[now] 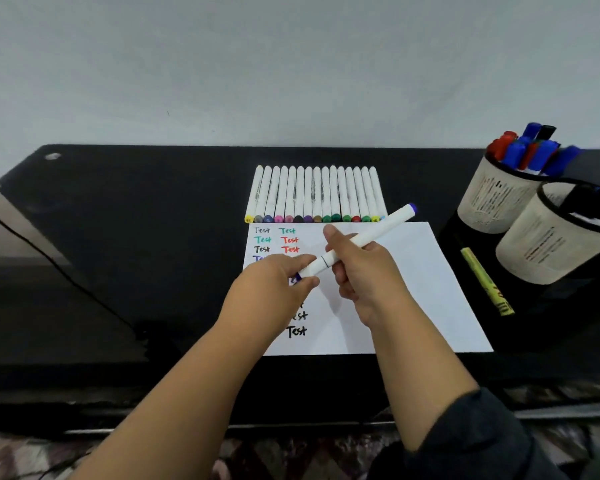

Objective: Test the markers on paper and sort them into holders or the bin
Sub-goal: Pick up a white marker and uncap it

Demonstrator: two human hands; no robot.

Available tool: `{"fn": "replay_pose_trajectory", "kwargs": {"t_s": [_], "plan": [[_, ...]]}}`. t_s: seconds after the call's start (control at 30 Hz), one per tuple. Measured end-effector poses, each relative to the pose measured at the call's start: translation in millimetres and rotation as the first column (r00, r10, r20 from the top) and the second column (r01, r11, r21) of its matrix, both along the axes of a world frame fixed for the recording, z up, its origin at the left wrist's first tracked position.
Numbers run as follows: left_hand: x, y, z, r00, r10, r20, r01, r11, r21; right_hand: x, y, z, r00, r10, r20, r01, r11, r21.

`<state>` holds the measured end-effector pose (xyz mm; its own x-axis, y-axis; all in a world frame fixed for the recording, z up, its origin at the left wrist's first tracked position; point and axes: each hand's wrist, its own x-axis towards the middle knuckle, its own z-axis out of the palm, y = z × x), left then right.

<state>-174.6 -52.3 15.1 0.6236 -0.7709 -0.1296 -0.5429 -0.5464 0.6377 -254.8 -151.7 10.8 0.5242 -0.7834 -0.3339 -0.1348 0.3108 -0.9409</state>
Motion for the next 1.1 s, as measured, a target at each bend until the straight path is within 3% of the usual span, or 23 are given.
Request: {"fn": "replay_pose_trajectory", "kwargs": {"t_s": [0.13, 0.33, 0.8, 0.9, 1.1], "plan": [[3, -4, -1, 0.998, -0.032, 0.056, 0.029, 0.998, 0.049, 5, 0, -7, 0.999, -0.040, 0.006, 0.040, 0.999, -0.006], [7, -3, -4, 0.994, 0.015, -0.109, -0.017, 1.000, -0.015, 8, -1, -12, 0.999, -0.038, 0.010, 0.038, 0.997, -0.068], [16, 6, 8, 0.917, -0.004, -0.399, 0.015, 1.000, 0.024, 7, 0, -11, 0.997, 0.074, 0.030, -0.071, 0.992, -0.102], [10, 4, 9, 0.942, 0.039, -0.333, -0.028, 0.999, 0.039, 9, -1, -11, 0.998, 0.049, 0.026, -0.047, 0.994, -0.094], [-5, 1, 10, 0.999, 0.011, 0.032, -0.013, 0.997, 0.073, 13, -2, -9, 0.999, -0.050, 0.015, 0.050, 0.998, -0.037]]}}
